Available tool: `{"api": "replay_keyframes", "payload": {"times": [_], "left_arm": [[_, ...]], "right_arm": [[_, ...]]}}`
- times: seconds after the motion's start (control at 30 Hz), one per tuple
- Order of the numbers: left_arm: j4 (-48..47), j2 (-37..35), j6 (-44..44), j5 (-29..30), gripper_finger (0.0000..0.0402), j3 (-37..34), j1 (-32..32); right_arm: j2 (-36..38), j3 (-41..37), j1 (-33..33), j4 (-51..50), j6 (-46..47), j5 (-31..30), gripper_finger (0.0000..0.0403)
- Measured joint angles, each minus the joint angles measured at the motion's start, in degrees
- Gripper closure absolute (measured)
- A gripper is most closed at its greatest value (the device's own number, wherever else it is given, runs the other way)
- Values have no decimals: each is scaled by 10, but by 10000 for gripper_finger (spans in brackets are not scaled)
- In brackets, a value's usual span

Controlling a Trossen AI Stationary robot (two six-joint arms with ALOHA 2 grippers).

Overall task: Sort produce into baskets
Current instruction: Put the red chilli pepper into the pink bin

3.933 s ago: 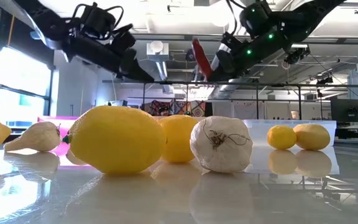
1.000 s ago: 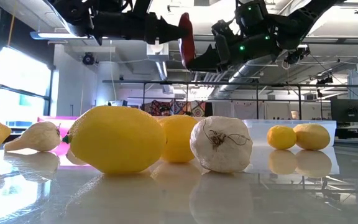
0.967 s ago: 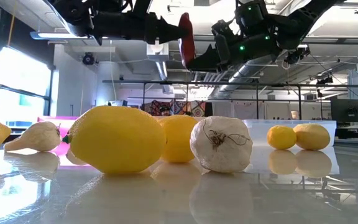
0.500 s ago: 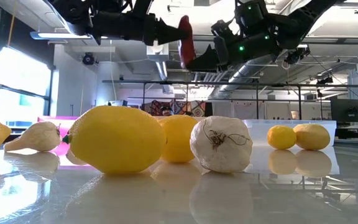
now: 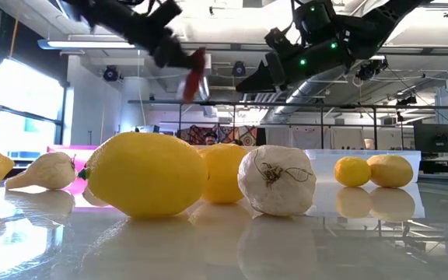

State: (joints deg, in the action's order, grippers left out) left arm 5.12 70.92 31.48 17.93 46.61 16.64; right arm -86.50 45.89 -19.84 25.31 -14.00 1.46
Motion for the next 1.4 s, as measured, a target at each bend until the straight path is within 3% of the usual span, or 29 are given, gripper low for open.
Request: {"api": "replay_keyframes", "payload": {"times": [0.17, 0.27, 0.57, 0.8, 1.0, 1.2, 1.4], "left_arm": [[-172, -40, -74, 137, 313, 0, 18], [-254, -45, -116, 166, 313, 0, 36], [-347, 12, -145, 147, 313, 6, 116], [-450, 94, -144, 80, 313, 73, 154], [-475, 162, -142, 14, 314, 114, 180], [-493, 204, -139, 27, 307, 131, 195], [-493, 207, -164, 35, 261, 131, 192]], "right_arm": [[0, 0, 0, -7, 0, -2, 167], [0, 0, 0, -9, 0, -2, 167], [0, 0, 0, -9, 2, -2, 166], [0, 0, 0, -17, 2, -2, 166], [0, 0, 0, -20, 2, -2, 166], [0, 0, 0, -20, 7, 3, 166], [0, 0, 0, -20, 11, 5, 166]]}}
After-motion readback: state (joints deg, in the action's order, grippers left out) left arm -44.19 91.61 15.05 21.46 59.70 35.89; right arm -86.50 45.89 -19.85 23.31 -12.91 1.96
